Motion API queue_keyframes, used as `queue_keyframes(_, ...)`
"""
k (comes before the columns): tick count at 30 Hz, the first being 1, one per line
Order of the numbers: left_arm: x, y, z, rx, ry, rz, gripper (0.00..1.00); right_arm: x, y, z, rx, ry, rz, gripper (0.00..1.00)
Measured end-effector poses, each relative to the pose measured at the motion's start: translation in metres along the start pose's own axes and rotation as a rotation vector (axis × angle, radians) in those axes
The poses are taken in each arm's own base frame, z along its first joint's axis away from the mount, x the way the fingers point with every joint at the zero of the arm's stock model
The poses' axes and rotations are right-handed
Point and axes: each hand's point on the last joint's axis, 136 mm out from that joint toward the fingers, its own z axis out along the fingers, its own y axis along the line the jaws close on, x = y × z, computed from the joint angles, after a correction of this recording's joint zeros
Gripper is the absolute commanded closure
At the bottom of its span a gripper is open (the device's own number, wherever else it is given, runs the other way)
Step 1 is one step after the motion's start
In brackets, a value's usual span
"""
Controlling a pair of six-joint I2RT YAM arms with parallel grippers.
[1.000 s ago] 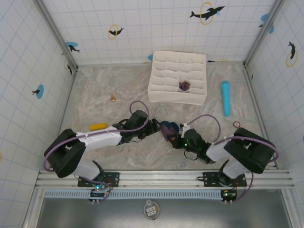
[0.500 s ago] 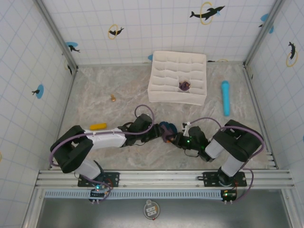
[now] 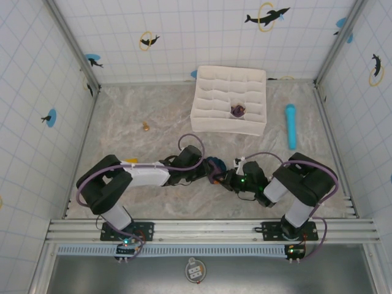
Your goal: Roll the socks
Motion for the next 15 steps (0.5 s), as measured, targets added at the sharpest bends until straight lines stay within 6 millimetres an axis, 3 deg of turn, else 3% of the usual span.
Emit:
queue_keyframes(5,-0.002,-0.005,0.004,0.006,-0.001,-0.018,0.81,0.000,0.000,0.000,-0.001,0.001,0.005,0.87)
queue_keyframes(8,-0.003,-0.007,0.005,-0.002,0.002,-0.028,1.00,-0.001,0.002,-0.001,0.006,-0.001,-0.010,0.67)
queue_keyframes(15,-0.012,-0.008,0.008,-0.021,0.019,-0.055,1.00,0.010,0.013,0.000,0.129,0.045,-0.167,0.38)
